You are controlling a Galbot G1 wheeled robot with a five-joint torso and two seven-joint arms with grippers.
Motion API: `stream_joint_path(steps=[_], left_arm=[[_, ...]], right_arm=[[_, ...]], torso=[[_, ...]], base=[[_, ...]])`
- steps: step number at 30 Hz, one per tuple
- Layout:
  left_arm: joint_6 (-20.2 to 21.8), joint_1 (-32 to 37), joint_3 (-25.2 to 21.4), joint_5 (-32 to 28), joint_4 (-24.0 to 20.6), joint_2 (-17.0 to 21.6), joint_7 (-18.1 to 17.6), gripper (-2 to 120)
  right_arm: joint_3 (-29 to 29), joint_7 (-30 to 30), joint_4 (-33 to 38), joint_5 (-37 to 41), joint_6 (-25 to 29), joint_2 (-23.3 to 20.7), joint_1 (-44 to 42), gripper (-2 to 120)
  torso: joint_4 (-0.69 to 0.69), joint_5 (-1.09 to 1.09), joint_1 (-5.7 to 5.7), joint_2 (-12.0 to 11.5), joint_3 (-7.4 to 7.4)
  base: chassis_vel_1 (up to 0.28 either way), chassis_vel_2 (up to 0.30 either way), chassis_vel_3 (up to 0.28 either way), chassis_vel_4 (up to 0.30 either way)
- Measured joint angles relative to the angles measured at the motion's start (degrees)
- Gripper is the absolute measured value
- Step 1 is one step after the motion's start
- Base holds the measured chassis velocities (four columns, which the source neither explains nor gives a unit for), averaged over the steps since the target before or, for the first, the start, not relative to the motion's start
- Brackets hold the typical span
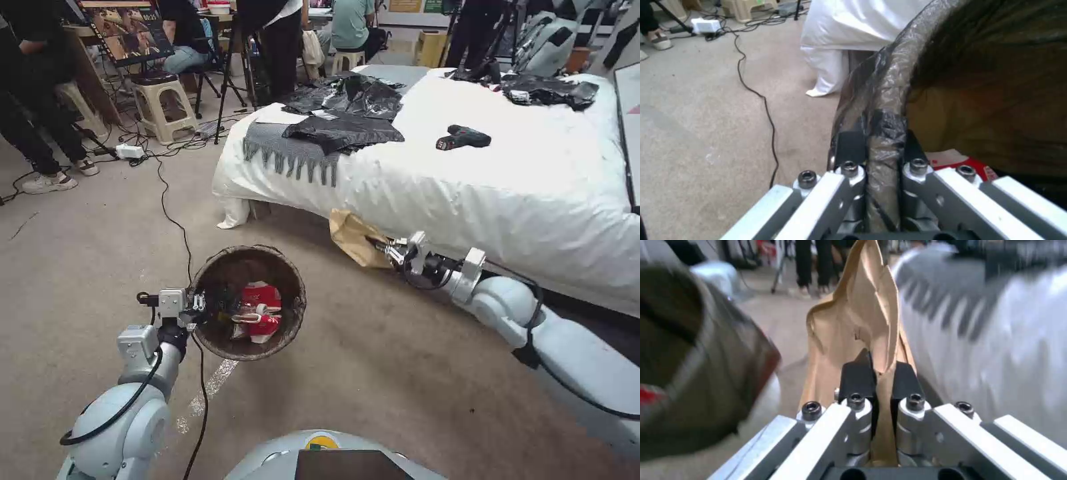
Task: Pick up the trash bin, then pick up the garbage from the floor and place it into the trash bin.
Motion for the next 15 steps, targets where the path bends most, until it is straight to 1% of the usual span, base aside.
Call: stream_joint_path(steps=[2, 4, 6, 11, 15], left_arm=[[0.2, -0.1, 0.2, 0.0, -0.1, -0.1, 0.2, 4], [0.3, -0.2, 0.3, 0.0, -0.1, -0.2, 0.3, 4], [0.4, -0.2, 0.5, 0.3, 0.0, -0.4, 0.4, 4], [0.5, 0.0, 0.5, 0.3, -0.2, -0.4, 0.5, 4], [0.7, -0.1, 0.9, 0.4, -0.4, -0.2, 0.6, 4]], right_arm=[[0.5, 0.9, 3.8, 2.5, -1.4, -0.5, 1.4, 0], [0.5, 1.0, 4.7, 2.9, -1.9, -0.4, 1.8, 0], [-0.6, 1.8, 8.9, 5.3, -4.6, 0.0, 3.8, 0], [-2.2, 2.7, 12.1, 6.4, -6.0, 0.1, 4.7, 0], [-4.7, 3.3, 15.7, 5.7, -8.1, 1.4, 4.8, 0]], torso=[[0.00, 0.00, 0.00, 0.0, 0.00], [0.00, 0.00, 0.00, 0.0, 0.00], [0.00, 0.00, 0.00, 0.0, 0.00], [0.01, 0.00, 0.00, 0.0, 0.00], [0.00, 0.00, 0.00, 0.0, 0.00]], base=[[0.000, 0.000, 0.000, 0.000], [0.000, 0.000, 0.000, 0.000], [0.000, 0.000, 0.000, 0.000], [0.000, 0.000, 0.000, 0.000], [0.000, 0.000, 0.000, 0.000]])
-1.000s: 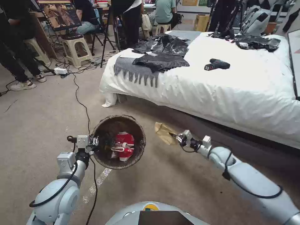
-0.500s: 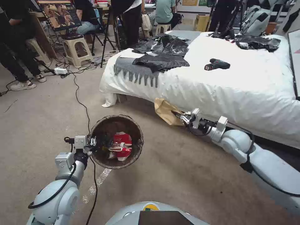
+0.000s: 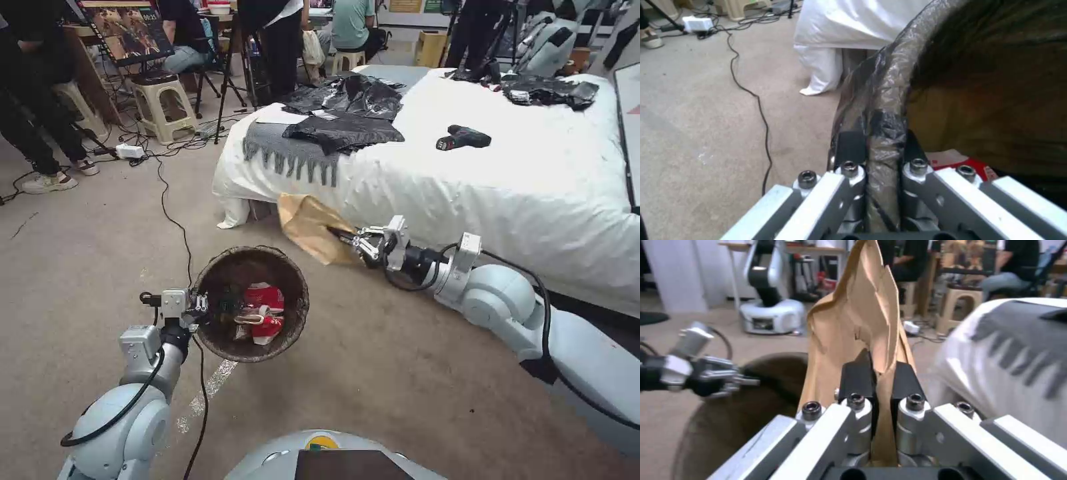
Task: Pick up the trash bin, then pick up the garbage from the floor and place it into the trash bin.
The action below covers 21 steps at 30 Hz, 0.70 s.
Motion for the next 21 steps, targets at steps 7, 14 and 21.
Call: stream_joint_path(steps=[7, 14, 21], left_arm=[[0.2, -0.3, 0.6, 0.1, 0.0, 0.4, 0.4, 4], [0.2, -0.1, 0.7, 0.2, -0.2, 0.4, 0.5, 4], [0.3, -0.3, 1.0, 0.6, -0.4, 0.1, 1.0, 4]], right_arm=[[-3.7, 0.7, 2.2, -3.3, -1.7, 2.8, -0.7, 0], [-8.2, 1.6, 2.9, -5.3, -2.6, 4.2, 0.2, 0], [-12.4, 2.9, 1.6, -8.7, -2.6, 6.9, 0.4, 0]], torso=[[-0.01, 0.01, 0.00, 0.0, 0.00], [0.00, 0.00, 0.00, 0.0, 0.00], [0.00, 0.00, 0.00, 0.0, 0.00]], base=[[0.000, 0.000, 0.000, 0.000], [0.000, 0.000, 0.000, 0.000], [0.000, 0.000, 0.000, 0.000]])
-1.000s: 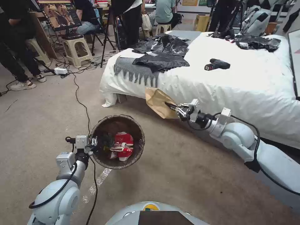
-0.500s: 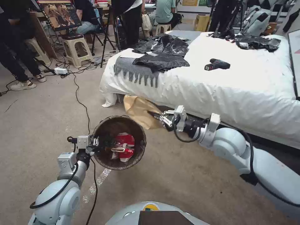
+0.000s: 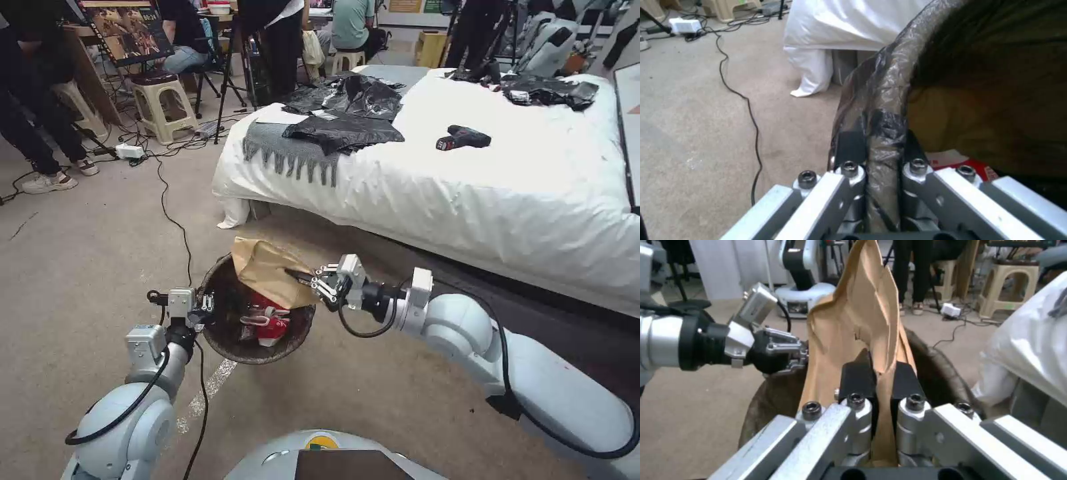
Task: Pick up the trash bin, then pick up the garbage from the floor and place it into the trash bin.
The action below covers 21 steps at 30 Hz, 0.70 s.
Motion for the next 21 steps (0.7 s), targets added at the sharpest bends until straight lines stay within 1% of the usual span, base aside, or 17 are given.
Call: stream_joint_path(steps=[5, 11, 21], left_arm=[[0.1, -0.1, 0.0, 0.1, -0.2, -0.1, 0.2, 4], [0.0, -0.2, 0.2, 0.3, -0.2, -0.5, 0.3, 4], [0.0, -0.1, 0.2, 0.4, -0.3, -0.6, 0.4, 4]], right_arm=[[-2.4, 0.6, -1.5, -1.8, -0.1, 2.3, 0.2, 0], [-6.1, 1.5, -3.5, -2.9, -0.1, 3.6, 2.0, 0], [-8.4, 1.6, -6.1, -5.8, 0.1, 6.1, 3.4, 0]], torso=[[0.00, 0.00, 0.00, 0.0, 0.00], [0.00, 0.00, 0.00, 0.0, 0.00], [0.00, 0.00, 0.00, 0.0, 0.00]], base=[[0.000, 0.000, 0.000, 0.000], [0.000, 0.000, 0.000, 0.000], [0.000, 0.000, 0.000, 0.000]])
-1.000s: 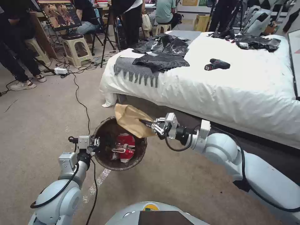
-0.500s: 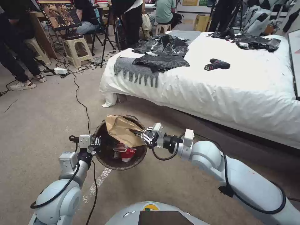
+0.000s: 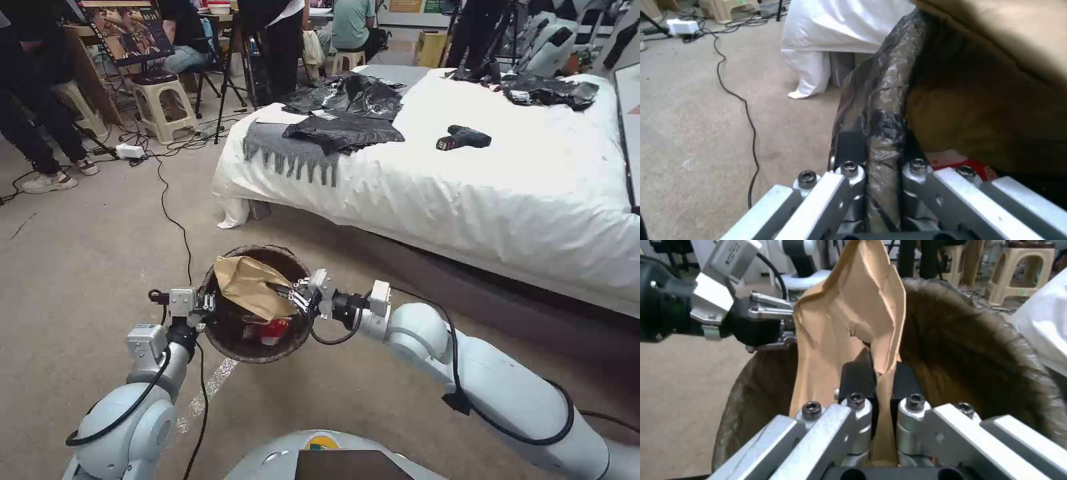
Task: Pick up the trash bin, then pick up the garbage from the floor and place it into the trash bin.
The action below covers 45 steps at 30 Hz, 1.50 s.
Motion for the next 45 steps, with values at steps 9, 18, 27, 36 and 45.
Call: stream_joint_path(steps=[9, 18, 27, 36, 45], left_arm=[[-0.1, 0.1, 0.1, 0.0, -0.2, -0.1, 0.2, 4], [-0.1, 0.0, 0.0, 0.0, -0.2, -0.1, 0.2, 4], [-0.1, -0.1, 0.0, 0.0, -0.1, -0.1, 0.3, 4], [-0.2, 0.0, -0.2, 0.0, 0.0, 0.0, 0.4, 4], [-1.2, 0.2, -0.9, 0.0, 0.0, -0.1, 1.2, 4]], right_arm=[[-1.5, 1.9, 0.1, -0.8, -0.2, 0.9, 1.0, 21], [-1.4, 2.1, 1.3, -0.1, -0.4, 0.0, 1.3, 52], [-0.4, 2.3, 2.3, 1.1, -0.4, -1.1, 1.3, 86], [4.1, 4.0, 5.5, 3.8, -0.5, -2.7, 0.2, 100], [9.7, 13.6, 9.0, 5.1, 3.3, -7.1, -3.7, 100]], torso=[[0.00, 0.00, 0.00, 0.0, 0.00], [0.00, 0.00, 0.00, 0.0, 0.00], [0.00, 0.00, 0.00, 0.0, 0.00], [0.00, 0.01, 0.00, 0.0, 0.00], [-0.02, 0.01, 0.00, 0.0, 0.00]], base=[[0.000, 0.000, 0.000, 0.000], [0.000, 0.000, 0.000, 0.000], [0.000, 0.000, 0.000, 0.000], [0.000, 0.000, 0.000, 0.000], [0.000, 0.000, 0.000, 0.000]])
